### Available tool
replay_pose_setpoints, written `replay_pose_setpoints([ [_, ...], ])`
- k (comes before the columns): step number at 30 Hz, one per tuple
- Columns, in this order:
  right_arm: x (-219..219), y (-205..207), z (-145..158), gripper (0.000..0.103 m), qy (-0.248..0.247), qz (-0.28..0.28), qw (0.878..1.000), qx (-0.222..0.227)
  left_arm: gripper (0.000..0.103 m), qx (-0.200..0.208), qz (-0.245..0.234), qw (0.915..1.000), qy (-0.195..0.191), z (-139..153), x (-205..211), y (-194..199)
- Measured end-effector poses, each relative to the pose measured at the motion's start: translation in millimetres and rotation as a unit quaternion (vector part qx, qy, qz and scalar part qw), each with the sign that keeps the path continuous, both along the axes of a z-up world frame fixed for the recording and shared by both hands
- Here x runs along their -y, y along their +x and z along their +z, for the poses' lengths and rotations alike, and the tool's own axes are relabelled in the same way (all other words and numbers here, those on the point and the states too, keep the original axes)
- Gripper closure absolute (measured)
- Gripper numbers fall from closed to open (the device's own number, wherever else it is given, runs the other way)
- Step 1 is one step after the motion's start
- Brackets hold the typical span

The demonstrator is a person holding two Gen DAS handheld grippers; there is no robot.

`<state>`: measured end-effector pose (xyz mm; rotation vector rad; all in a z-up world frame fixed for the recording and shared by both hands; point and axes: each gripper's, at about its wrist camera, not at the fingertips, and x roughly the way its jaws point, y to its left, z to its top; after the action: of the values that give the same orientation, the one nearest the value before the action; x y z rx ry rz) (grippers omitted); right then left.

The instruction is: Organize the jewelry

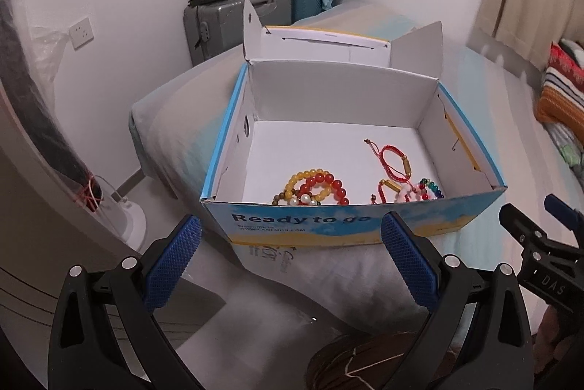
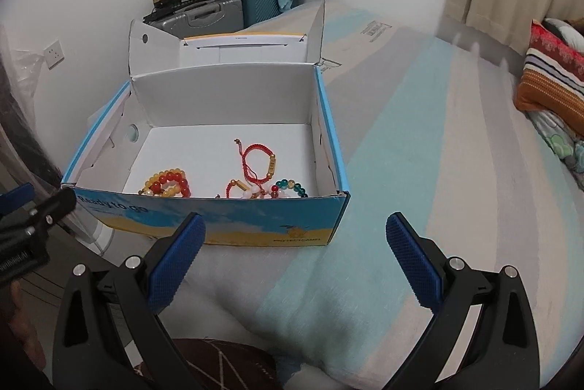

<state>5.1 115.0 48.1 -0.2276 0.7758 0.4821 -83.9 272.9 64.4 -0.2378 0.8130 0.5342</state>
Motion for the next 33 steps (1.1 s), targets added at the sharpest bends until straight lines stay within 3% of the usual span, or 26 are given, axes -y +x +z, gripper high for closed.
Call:
replay_pose_setpoints([
  [33,-8.1,1.1,-7.6,0.008,-0.001,0.004,1.0,-0.015,0.006,-0.008,-0.014,0.9999,-0.006,-11.0,6.7,3.9],
])
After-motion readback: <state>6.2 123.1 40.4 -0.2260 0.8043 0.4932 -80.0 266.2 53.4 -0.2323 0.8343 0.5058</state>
